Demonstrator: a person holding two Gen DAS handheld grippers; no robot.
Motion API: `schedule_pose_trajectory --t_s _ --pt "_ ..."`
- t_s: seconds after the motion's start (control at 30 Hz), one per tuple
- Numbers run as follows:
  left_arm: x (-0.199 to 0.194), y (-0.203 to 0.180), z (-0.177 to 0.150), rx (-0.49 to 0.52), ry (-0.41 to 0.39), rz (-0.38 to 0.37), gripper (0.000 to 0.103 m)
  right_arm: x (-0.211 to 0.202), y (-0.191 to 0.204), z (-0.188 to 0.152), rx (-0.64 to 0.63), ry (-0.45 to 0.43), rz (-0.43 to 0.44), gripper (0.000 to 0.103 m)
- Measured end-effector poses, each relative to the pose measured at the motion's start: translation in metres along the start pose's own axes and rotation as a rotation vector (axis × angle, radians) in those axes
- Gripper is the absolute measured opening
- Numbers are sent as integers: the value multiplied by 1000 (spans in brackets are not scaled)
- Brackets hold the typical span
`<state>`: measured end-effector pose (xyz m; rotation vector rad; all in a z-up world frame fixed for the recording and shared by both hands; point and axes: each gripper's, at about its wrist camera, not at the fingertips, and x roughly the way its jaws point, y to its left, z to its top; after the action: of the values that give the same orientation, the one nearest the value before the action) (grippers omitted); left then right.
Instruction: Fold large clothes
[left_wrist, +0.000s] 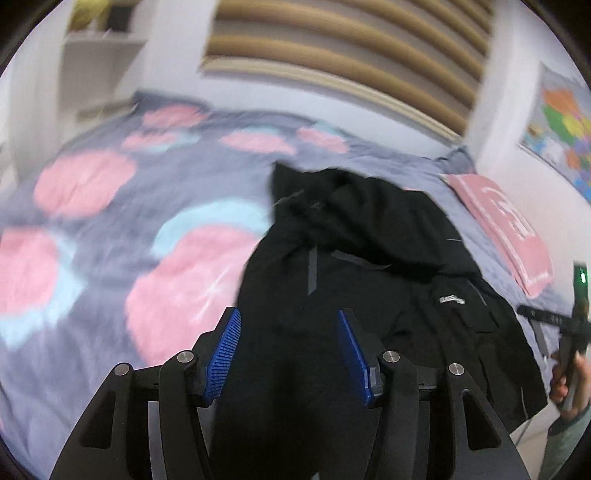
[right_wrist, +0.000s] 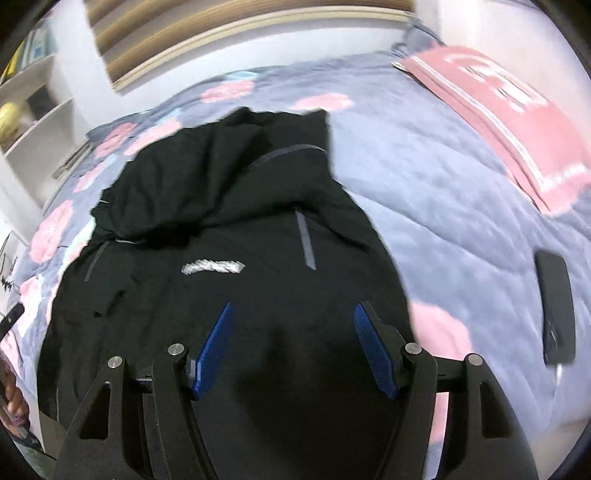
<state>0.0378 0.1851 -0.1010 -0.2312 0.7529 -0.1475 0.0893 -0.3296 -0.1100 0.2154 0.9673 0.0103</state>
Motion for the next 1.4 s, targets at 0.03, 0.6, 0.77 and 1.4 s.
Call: schedule_pose_trajectory --t_s 0.03,0.6,0.77,1.4 --pt "3 12 -6 -44 30 3 56 0 -6 -4 10 6 -10 71" --pt "52 40 -55 -201 298 -85 55 7 -76 -56 115 105 -90 71" --pt "50 21 -52 -172 295 -140 55 9 -85 -61 148 119 -28 71" --pt "33 -13 -66 -170 263 -358 55 8 -54 -93 84 242 218 53"
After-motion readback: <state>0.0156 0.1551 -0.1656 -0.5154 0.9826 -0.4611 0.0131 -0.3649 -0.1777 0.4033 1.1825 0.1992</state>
